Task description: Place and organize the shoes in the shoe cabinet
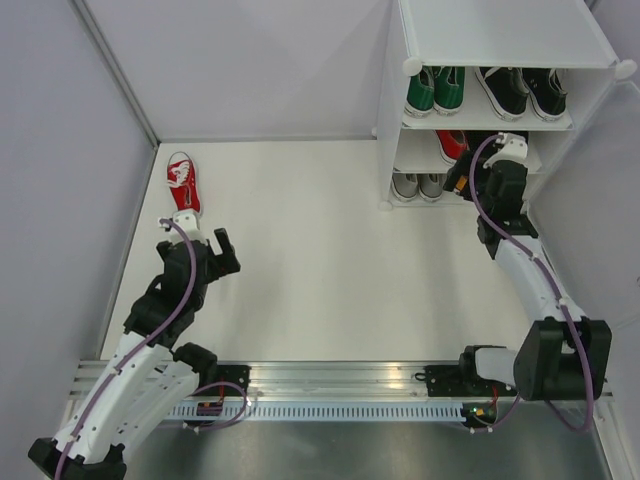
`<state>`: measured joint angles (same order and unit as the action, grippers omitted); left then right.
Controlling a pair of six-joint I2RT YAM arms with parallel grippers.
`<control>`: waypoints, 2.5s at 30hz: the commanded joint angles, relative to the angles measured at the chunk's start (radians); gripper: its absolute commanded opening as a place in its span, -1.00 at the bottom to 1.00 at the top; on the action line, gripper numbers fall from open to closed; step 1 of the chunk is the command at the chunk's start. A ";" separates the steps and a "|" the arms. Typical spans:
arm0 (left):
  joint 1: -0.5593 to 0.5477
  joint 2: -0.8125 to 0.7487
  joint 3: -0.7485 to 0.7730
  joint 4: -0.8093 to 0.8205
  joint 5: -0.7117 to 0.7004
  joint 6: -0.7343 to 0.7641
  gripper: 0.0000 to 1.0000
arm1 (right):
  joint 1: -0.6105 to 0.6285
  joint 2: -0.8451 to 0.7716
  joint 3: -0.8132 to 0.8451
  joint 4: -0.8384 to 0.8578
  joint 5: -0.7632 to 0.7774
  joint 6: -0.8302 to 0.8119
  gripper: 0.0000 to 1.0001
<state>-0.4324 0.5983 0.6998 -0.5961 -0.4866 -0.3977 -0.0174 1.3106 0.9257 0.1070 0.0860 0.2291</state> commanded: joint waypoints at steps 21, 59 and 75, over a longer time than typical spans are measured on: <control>0.428 0.751 0.421 0.045 0.229 -0.165 0.77 | 0.049 -0.496 -0.097 -0.434 -0.359 0.124 0.96; 0.707 1.440 0.710 0.292 0.365 -0.208 0.37 | 0.217 -0.502 -0.177 -0.388 -0.430 0.053 0.96; 0.638 1.345 0.620 0.213 0.551 -0.262 -0.95 | 0.220 -0.485 -0.176 -0.382 -0.437 0.064 0.96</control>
<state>0.2829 2.0224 1.3922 -0.3038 -0.0891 -0.6159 0.1947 0.8185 0.7464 -0.3069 -0.3405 0.2924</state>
